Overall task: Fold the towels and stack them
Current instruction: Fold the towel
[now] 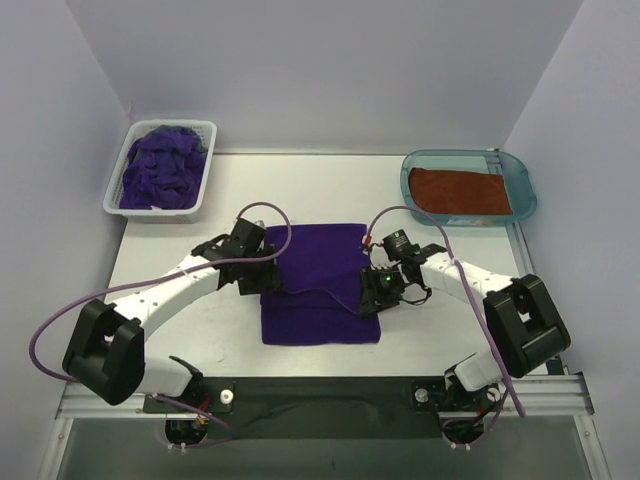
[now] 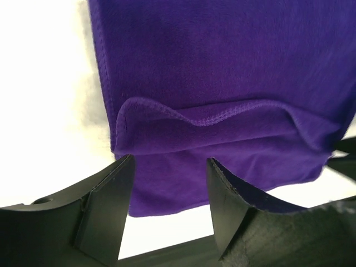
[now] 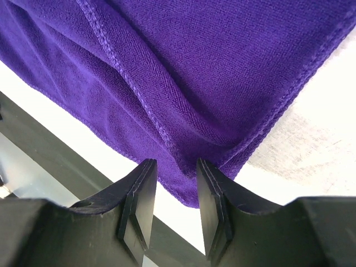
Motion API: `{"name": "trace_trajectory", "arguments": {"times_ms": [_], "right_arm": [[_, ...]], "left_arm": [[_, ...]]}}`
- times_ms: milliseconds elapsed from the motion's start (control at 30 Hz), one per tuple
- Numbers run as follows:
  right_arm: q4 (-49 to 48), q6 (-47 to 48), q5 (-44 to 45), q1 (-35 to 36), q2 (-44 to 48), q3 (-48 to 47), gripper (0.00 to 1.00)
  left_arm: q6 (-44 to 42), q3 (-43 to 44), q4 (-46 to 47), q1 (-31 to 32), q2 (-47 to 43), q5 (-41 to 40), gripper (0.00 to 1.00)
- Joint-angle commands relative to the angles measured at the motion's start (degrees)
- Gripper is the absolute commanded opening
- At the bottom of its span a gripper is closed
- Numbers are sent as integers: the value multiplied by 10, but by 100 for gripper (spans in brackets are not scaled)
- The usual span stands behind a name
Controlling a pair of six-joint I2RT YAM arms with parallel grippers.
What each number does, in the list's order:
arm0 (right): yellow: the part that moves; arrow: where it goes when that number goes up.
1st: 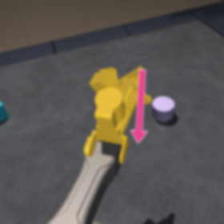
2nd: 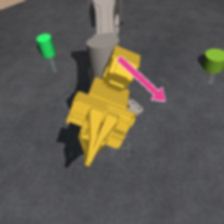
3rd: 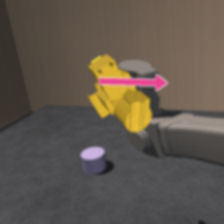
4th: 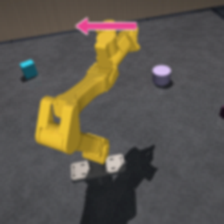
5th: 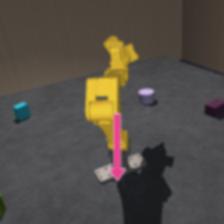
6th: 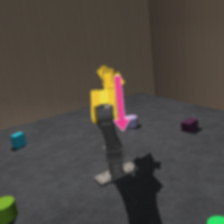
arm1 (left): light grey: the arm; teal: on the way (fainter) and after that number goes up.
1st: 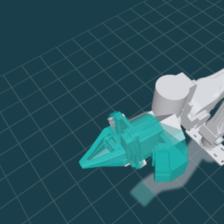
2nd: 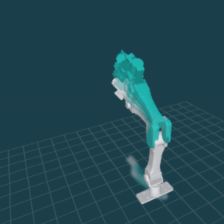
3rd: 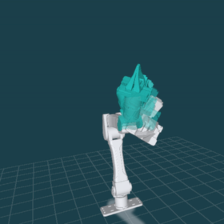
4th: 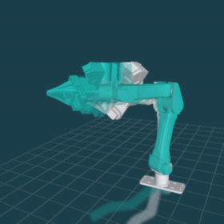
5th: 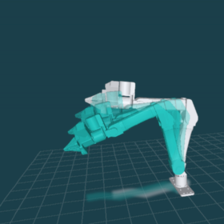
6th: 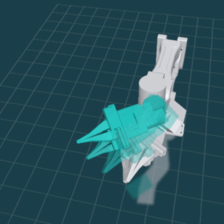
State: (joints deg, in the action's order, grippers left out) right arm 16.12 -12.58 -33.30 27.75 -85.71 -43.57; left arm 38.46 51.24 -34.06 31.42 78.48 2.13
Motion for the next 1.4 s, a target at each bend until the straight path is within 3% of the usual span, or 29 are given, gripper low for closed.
{"name": "trace_trajectory", "arguments": {"times_ms": [0,367,967,1167,1367], "right_arm": [[17,-19,14,5,19,5,35],[-4,-31,26,7,33,17,35],[-42,-30,24,13,35,45,35],[-47,-31,22,13,35,50,35],[-48,-32,21,13,40,51,35]], "left_arm": [[143,-9,38,12,-23,-44,64],[247,38,-40,16,23,-125,61],[306,87,-79,18,129,-114,54],[312,87,-79,19,142,-109,48],[311,82,-79,20,150,-100,31]]}}
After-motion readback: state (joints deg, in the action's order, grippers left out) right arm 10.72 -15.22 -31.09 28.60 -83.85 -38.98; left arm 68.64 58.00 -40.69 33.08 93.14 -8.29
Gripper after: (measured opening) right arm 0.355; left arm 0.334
